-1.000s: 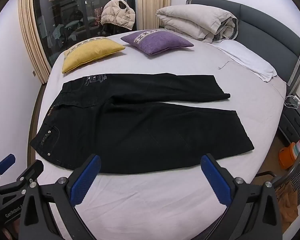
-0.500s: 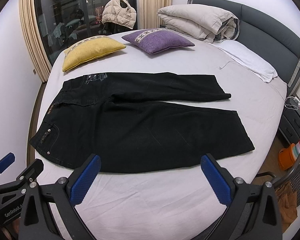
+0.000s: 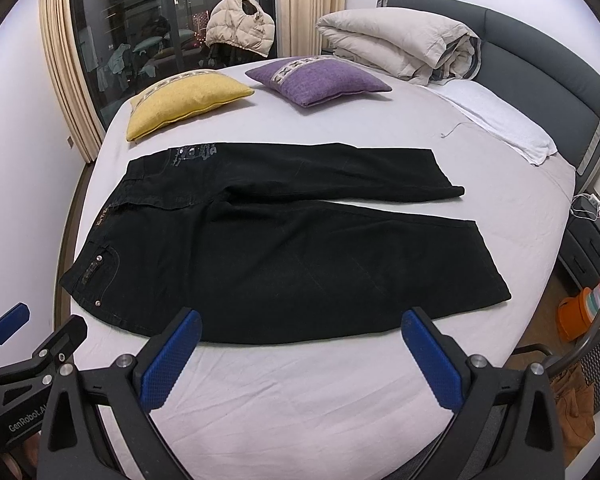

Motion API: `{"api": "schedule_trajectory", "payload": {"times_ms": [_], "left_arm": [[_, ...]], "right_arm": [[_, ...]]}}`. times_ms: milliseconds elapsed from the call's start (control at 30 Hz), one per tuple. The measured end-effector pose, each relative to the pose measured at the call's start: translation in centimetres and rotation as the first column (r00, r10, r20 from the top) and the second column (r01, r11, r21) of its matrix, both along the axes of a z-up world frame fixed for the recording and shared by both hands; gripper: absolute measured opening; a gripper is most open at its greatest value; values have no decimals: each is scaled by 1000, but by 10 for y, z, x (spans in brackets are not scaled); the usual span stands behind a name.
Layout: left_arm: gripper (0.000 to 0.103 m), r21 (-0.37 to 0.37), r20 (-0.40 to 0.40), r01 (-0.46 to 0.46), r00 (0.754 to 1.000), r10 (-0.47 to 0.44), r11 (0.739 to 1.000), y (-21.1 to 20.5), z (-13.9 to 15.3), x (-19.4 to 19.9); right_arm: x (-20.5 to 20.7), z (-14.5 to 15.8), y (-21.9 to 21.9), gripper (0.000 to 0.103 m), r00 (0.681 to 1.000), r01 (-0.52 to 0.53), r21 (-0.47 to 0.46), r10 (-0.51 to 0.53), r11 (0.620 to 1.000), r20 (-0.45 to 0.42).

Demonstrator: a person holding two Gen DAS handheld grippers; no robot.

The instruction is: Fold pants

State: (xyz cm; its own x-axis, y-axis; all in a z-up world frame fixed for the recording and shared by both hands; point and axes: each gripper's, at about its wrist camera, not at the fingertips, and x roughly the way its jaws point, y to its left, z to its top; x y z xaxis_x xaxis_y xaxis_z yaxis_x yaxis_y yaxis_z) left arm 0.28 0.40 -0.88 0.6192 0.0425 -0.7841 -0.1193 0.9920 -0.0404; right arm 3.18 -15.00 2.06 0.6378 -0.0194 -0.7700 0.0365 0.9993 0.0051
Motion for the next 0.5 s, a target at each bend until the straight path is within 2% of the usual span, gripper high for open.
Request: {"api": "schedule_trajectory", "payload": {"times_ms": [500], "left_arm": [[103,1,-5,-5,1000,5,1000,3,-2,-3]], "right_arm": [[-2,-6,4,103,1000,-3,1,3,1000,-5]]}}
